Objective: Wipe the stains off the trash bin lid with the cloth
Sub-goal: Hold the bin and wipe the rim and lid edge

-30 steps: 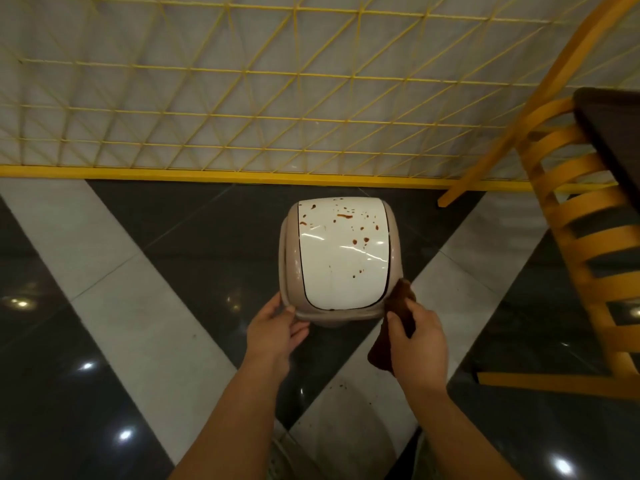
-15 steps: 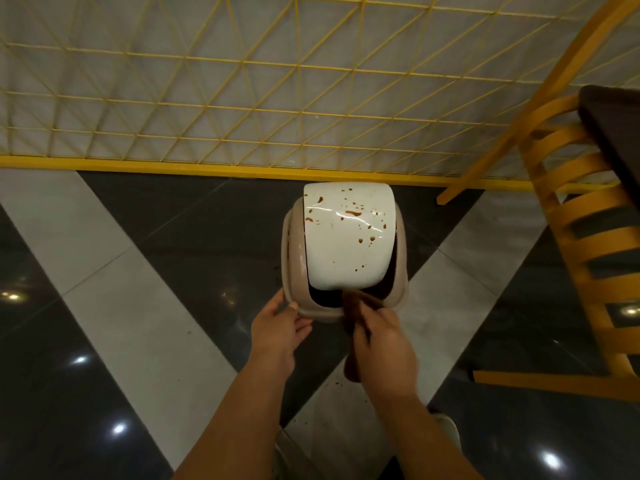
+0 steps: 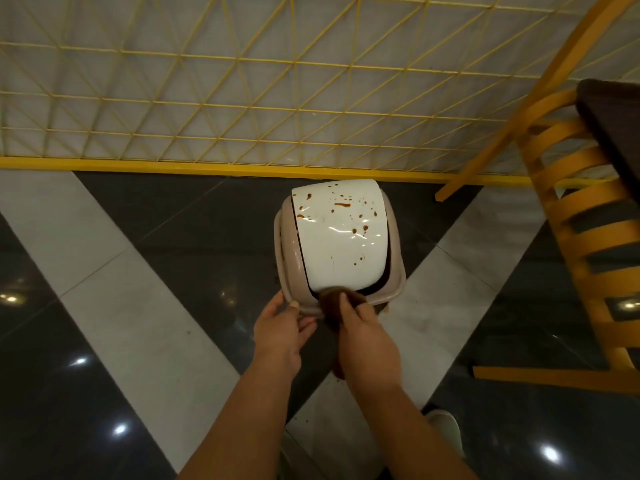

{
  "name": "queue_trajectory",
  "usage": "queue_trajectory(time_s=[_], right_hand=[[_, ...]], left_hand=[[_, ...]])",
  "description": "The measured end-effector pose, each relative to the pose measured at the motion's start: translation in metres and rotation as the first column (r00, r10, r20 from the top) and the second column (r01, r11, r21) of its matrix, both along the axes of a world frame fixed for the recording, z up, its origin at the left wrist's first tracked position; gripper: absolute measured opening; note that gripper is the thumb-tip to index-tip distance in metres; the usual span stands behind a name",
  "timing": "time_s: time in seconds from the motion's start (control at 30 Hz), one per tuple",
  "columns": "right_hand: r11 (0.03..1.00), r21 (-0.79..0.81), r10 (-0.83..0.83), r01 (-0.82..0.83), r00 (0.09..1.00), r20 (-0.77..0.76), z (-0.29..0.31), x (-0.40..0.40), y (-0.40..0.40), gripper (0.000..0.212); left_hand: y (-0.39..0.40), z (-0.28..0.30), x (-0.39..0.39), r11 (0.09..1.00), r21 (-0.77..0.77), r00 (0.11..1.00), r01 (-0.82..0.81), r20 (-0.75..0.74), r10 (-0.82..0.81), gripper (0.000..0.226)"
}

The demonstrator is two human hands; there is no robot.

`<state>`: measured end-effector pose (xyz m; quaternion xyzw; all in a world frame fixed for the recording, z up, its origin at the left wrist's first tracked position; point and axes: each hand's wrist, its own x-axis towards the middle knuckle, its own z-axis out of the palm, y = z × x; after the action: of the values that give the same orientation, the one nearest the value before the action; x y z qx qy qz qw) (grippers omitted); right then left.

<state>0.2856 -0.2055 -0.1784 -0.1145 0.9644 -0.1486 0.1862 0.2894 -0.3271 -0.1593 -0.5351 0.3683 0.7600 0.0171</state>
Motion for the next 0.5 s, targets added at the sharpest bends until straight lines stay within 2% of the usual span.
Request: queue_trajectory(time_s=[0.1, 0.23, 0.37, 0.5], right_hand=[[0.997, -0.050, 0.062, -0.060, 0.998, 0.033, -0.006, 0.010, -0.017, 0.076], [0.989, 0.036, 0.144, -0.142, 0.989, -0.034, -0.005, 0.002, 0.017, 0.080], [0.996, 0.090, 0.016, -0.009, 0.997, -0.078, -0.003, -0.007, 0.043, 0.088], [1.000, -0.014, 0.024, -0.023, 0.998, 0.055, -0.002, 0.011, -0.001, 0.087]], left_hand=[[-0.002, 0.001, 0.001, 0.999, -0.035, 1.000, 0.005, 0.015, -0.005, 0.038], [-0.004, 0.001, 0.001, 1.000, -0.013, 1.000, -0.017, 0.009, 0.017, 0.039], [-0.003, -0.002, -0.001, 1.000, -0.019, 1.000, -0.014, 0.014, 0.014, 0.041], [0.000, -0.005, 0.000, 0.999, -0.034, 1.000, 0.009, 0.004, -0.009, 0.038]])
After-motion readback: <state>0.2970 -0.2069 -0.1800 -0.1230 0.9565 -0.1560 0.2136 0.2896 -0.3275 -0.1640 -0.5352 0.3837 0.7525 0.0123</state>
